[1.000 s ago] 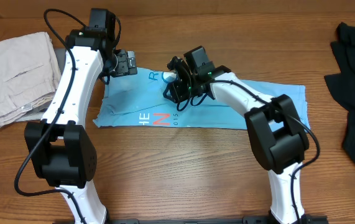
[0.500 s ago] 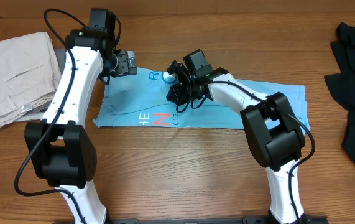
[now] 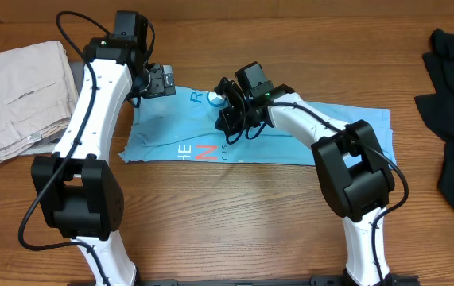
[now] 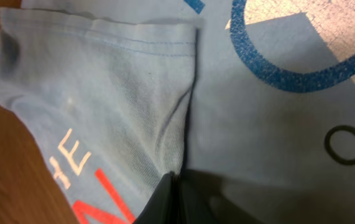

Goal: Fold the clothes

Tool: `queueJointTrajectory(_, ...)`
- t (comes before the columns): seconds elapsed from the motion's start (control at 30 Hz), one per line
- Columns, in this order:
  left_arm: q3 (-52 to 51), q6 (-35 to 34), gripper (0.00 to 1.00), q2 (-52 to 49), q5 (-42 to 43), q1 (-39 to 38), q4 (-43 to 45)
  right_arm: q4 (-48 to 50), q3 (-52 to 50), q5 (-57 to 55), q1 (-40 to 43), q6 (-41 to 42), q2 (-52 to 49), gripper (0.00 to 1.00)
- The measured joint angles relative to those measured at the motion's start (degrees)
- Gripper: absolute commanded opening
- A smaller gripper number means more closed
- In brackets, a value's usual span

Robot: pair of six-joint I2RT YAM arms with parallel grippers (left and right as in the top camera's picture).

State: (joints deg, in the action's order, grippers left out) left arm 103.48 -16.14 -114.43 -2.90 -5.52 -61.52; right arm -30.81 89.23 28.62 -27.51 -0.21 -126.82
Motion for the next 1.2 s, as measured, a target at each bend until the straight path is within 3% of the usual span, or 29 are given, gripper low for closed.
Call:
queueJointTrajectory(0.57, 0.0, 0.0, 1.0, 0.0, 0.0, 0.0, 0.0, -6.3, 0.0, 4.7, 0.0, 1.7, 0.3, 0.05)
queueJointTrajectory(0.73, 0.0, 0.0, 1.0, 0.0, 0.0, 0.0, 0.0, -6.8, 0.0, 5.0, -0.2, 2.1, 0.3, 0.23)
queueJointTrajectory(1.07, 0.0, 0.0, 1.0, 0.0, 0.0, 0.0, 0.0, -6.8, 0.0, 5.1, -1.1, 2.1, 0.3, 0.43)
queueJointTrajectory(1.2, 0.0, 0.0, 1.0, 0.0, 0.0, 0.0, 0.0, -6.1, 0.0, 6.9, -1.1, 2.1, 0.3, 0.56)
